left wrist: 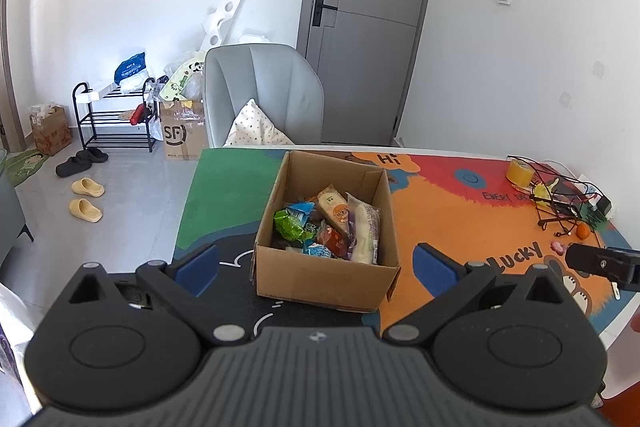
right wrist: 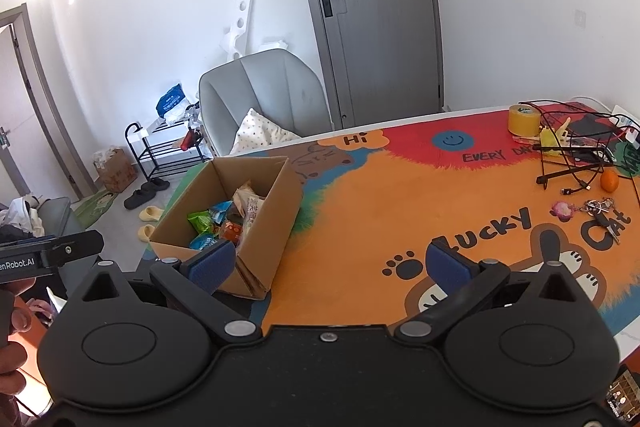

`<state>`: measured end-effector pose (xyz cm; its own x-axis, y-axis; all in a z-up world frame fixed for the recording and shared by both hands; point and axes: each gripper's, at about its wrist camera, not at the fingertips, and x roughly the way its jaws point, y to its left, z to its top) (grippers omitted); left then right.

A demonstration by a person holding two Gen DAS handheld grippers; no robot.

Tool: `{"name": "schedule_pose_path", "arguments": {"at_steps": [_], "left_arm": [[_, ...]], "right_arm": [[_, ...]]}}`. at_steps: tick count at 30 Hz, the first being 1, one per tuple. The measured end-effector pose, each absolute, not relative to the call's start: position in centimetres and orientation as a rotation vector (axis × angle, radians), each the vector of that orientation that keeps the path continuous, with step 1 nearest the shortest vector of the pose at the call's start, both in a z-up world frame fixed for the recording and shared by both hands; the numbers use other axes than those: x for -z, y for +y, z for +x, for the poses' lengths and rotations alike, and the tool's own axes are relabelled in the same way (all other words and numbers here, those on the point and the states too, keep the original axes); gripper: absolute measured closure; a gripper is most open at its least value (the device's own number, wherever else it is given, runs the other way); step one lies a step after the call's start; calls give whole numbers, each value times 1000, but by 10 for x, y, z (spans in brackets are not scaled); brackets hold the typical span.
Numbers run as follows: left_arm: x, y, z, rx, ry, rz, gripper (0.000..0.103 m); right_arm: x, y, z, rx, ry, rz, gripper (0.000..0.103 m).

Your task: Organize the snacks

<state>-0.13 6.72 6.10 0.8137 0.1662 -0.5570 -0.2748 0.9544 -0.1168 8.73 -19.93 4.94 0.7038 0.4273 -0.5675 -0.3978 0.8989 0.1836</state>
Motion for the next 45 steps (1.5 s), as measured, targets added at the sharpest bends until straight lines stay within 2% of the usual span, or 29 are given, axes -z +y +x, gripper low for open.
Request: {"name": "schedule_pose_path", "arguments": {"at_steps": [45], "left_arm": [[-57, 68, 1, -246, 590, -204, 1]], "right_arm": [[-47, -195, 86, -473, 643, 38, 0]]}}
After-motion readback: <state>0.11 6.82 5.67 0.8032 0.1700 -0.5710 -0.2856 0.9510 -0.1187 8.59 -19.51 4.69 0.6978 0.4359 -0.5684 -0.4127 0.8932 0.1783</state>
